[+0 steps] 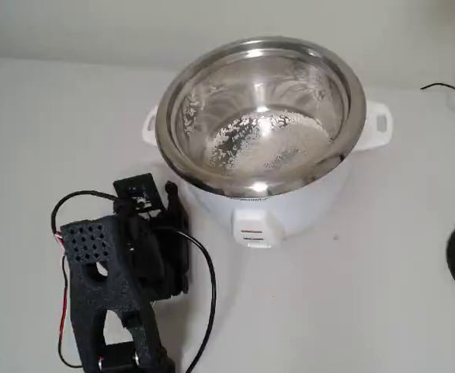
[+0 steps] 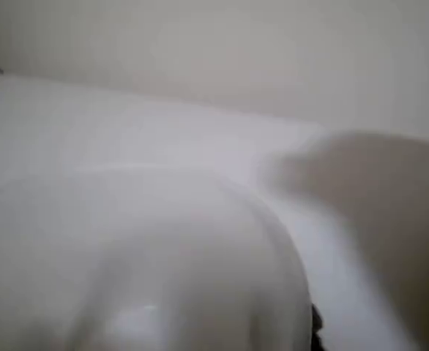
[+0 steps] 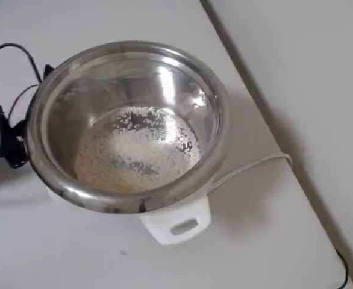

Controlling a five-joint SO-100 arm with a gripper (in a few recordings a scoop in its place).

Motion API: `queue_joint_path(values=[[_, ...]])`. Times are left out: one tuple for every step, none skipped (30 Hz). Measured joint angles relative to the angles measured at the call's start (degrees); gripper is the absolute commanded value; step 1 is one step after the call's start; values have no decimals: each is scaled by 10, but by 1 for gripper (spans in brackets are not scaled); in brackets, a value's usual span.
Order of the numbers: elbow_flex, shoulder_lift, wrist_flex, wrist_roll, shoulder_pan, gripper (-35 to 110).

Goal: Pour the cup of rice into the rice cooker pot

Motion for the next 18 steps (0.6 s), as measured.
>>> queue_joint_path(values=[[10,7,0,0,-4,47],[16,11,0,0,-8,47],[21,15,0,-1,-11,46],[24,18,0,-2,-16,45],[25,19,0,-2,-18,45],[25,20,0,-2,-21,45],[25,20,0,-2,-24,44],[25,20,-1,-2,-25,44],[25,20,-4,-2,-25,43],[25,20,-10,-2,-25,43],[25,18,-17,-2,-25,43],[25,13,-25,-2,-25,43],[25,7,-33,-2,-25,43],[25,0,-40,-2,-25,43],[25,-5,-44,-2,-25,43],[24,-11,-47,-2,-25,43],[21,-16,-51,-2,-25,43],[18,-20,-54,2,-25,43]])
